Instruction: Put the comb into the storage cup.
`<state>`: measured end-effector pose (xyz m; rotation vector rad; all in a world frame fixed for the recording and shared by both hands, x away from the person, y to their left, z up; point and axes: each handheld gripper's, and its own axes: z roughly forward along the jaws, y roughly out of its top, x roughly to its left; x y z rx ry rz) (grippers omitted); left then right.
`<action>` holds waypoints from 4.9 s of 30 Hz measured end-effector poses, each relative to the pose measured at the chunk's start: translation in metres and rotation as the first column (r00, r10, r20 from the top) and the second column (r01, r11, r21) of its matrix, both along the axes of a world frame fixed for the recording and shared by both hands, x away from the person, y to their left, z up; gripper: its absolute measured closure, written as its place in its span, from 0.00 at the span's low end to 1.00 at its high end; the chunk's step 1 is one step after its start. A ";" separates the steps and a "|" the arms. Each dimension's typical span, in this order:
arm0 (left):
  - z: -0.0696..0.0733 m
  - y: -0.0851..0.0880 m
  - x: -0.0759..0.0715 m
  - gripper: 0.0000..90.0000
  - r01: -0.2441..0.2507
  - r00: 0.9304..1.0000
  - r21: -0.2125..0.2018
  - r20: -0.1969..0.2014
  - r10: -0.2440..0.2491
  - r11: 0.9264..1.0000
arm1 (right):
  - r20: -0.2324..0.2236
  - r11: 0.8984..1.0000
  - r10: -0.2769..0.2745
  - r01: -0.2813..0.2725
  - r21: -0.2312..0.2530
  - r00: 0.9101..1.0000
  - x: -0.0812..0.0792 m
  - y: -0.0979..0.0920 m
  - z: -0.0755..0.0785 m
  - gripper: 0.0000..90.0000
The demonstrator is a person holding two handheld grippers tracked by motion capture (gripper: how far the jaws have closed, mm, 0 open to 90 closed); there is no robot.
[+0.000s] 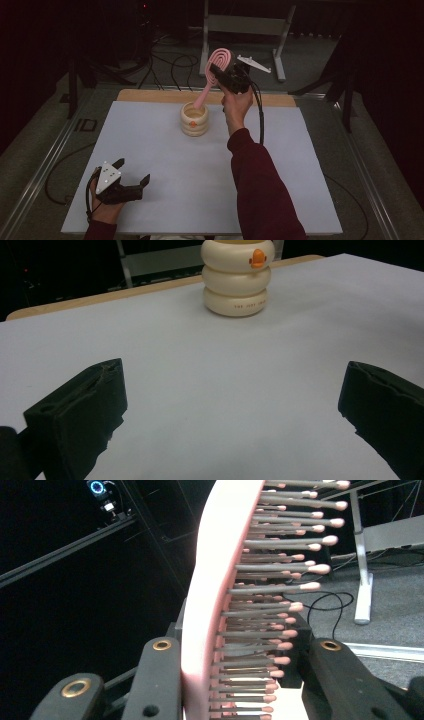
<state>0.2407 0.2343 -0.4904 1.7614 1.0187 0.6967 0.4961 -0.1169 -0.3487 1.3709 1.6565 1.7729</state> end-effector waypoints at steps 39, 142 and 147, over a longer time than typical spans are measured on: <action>0.000 0.000 0.000 0.00 0.001 1.000 -0.007 0.002 -0.001 1.000 | -0.008 0.999 0.004 -0.005 -0.052 1.000 0.000 0.021 -0.025 0.71; 0.000 -0.002 0.000 0.00 0.006 1.000 -0.009 0.006 -0.006 1.000 | -0.072 0.999 -0.026 0.024 -0.035 0.997 -0.008 0.043 -0.096 0.71; 0.000 -0.002 0.000 0.00 0.006 1.000 -0.009 0.006 -0.006 1.000 | -0.070 0.999 -0.022 0.019 -0.039 0.997 -0.009 0.045 -0.098 0.71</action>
